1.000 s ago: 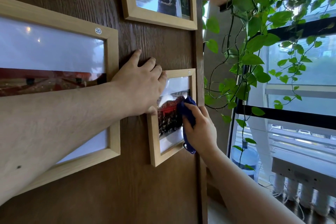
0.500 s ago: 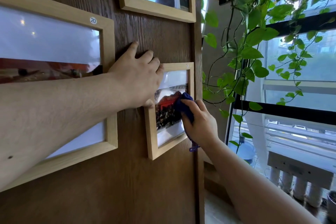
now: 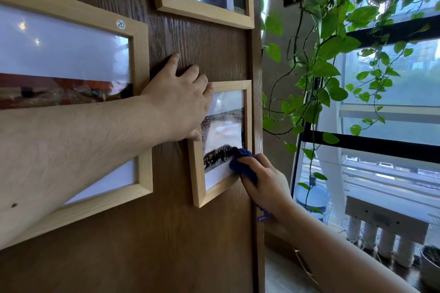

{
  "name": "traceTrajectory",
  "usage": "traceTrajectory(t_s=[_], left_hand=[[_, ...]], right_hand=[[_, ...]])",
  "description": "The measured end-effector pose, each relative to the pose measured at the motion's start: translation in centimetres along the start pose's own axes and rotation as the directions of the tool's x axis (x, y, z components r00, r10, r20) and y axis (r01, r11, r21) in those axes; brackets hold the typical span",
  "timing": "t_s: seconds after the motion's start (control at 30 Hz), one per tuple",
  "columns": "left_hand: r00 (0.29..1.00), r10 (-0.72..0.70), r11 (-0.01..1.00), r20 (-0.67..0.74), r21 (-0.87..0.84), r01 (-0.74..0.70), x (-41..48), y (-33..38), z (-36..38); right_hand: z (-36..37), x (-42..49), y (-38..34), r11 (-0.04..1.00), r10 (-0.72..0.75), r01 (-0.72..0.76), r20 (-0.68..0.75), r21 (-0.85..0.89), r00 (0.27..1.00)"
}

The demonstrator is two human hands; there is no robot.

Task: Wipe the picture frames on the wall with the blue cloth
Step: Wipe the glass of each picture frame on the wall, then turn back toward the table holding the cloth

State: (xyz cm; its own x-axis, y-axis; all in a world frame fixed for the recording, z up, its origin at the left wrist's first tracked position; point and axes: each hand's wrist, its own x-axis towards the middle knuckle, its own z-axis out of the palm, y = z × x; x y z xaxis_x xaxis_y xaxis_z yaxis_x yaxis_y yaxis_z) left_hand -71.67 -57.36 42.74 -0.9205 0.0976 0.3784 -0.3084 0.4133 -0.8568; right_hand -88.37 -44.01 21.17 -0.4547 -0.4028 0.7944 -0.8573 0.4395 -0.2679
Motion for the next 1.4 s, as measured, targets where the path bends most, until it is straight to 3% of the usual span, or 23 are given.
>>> traceTrajectory(t_s=[0.1, 0.3, 0.57, 0.73, 0.93, 1.17, 1.33, 1.4], left_hand=[[1.000, -0.002, 1.000, -0.002, -0.002, 0.002, 0.0, 0.0, 0.1], [1.000, -0.002, 1.000, 0.002, 0.013, 0.002, 0.1, 0.1, -0.1], [1.000, -0.010, 1.000, 0.029, -0.021, 0.010, 0.0, 0.5, -0.2], [1.000, -0.013, 0.999, 0.023, -0.039, 0.014, 0.2, 1.0, -0.7], [0.990, 0.019, 0.989, -0.138, -0.145, -0.040, -2.4, 1.6, -1.4], [0.897, 0.197, 0.876, -0.396, -0.340, -0.342, -6.9, 6.7, -4.8], [0.716, 0.235, 0.743, -0.658, -0.354, -0.569, -9.8, 11.9, -8.8], [0.669, 0.242, 0.687, -0.703, -0.362, -0.630, -11.1, 14.0, -10.7]], right_hand=[[-0.3, -0.2, -0.8, 0.999, -0.026, 0.025, 0.035, 0.032, 0.999], [-0.4, -0.5, -3.3, 0.954, -0.297, 0.286, 0.151, 0.096, 0.943], [-1.8, 0.4, 1.5, 0.982, -0.150, 0.164, 0.147, -0.089, 0.978], [-4.0, 0.6, 0.5, 0.973, -0.142, 0.169, 0.168, -0.159, 0.976], [-9.3, -1.3, -3.6, 0.948, -0.033, 0.085, 0.169, -0.308, 0.985], [-18.1, -8.3, -9.1, 0.776, 0.140, -0.034, 0.120, -0.629, 0.983], [-25.1, -17.0, -11.9, 0.688, 0.307, -0.165, 0.077, -0.707, 0.948], [-27.9, -20.6, -12.8, 0.626, 0.379, -0.202, 0.068, -0.753, 0.923]])
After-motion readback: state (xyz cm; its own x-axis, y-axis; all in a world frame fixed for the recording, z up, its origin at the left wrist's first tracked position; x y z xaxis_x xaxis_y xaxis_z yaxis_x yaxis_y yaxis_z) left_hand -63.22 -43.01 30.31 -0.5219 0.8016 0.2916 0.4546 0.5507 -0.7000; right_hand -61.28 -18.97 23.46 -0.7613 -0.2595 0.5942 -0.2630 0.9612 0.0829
